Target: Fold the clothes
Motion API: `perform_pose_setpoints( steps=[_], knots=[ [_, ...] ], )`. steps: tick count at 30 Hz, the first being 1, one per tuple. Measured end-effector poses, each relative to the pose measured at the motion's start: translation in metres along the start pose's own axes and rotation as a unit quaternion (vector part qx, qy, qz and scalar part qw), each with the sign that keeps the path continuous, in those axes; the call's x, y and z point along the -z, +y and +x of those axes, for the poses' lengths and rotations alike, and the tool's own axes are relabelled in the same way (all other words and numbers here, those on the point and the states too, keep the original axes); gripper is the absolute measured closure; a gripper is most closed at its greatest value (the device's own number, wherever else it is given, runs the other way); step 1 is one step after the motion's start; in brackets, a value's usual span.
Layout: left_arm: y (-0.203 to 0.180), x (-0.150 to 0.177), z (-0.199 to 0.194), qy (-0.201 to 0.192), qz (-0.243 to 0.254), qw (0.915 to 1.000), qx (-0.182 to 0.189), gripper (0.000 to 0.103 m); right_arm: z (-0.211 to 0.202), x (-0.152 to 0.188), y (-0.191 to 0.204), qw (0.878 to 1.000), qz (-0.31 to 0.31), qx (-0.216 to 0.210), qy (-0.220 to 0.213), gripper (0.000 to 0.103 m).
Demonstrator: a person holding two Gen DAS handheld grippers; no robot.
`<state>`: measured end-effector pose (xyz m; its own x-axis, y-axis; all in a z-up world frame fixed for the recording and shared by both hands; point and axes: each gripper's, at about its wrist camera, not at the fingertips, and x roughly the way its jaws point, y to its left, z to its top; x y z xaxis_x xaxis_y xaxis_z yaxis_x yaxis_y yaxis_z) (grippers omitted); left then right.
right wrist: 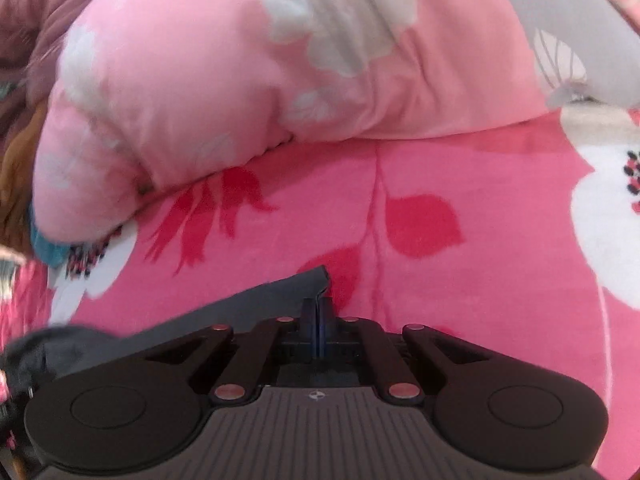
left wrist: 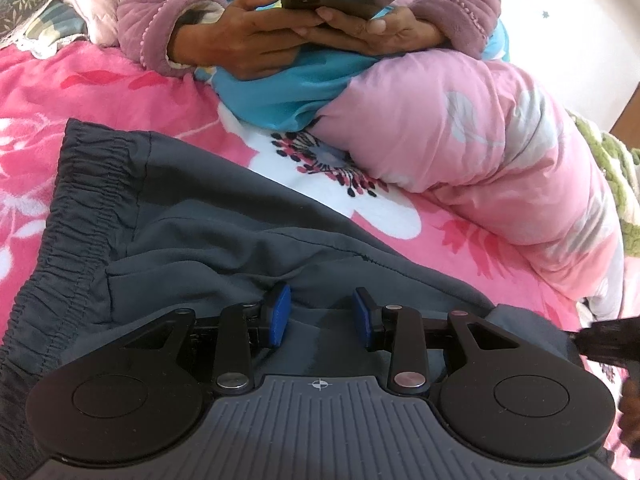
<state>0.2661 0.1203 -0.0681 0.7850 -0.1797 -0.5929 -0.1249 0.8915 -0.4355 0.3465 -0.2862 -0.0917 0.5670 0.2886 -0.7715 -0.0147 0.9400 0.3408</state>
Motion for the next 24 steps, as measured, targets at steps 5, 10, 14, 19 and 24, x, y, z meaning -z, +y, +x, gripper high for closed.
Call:
perform_pose_setpoints(
  steps=[5,10,14,19,24],
  knots=[
    [0.001,0.0,0.0,-0.002,-0.005,1.0,0.003,0.069,-0.056,0.026,0.014,0.997,-0.01,-0.076,-0.032,0.102],
    [0.001,0.0,0.0,-0.002,-0.007,1.0,0.005,0.069,-0.136,0.067,0.05,0.984,-0.089,-0.131,-0.077,0.102],
    [0.002,0.001,-0.001,-0.003,-0.008,0.9999,0.006,0.069,-0.182,0.127,0.083,0.958,-0.204,-0.173,-0.101,0.102],
    [0.004,-0.001,-0.001,-0.002,-0.01,0.9999,0.008,0.069,-0.188,0.217,0.116,0.926,-0.33,-0.171,-0.06,0.102],
    [0.005,-0.001,-0.001,0.0,-0.012,0.9999,0.008,0.069,-0.177,0.243,0.116,0.928,-0.357,-0.104,0.001,0.1]
  ],
)
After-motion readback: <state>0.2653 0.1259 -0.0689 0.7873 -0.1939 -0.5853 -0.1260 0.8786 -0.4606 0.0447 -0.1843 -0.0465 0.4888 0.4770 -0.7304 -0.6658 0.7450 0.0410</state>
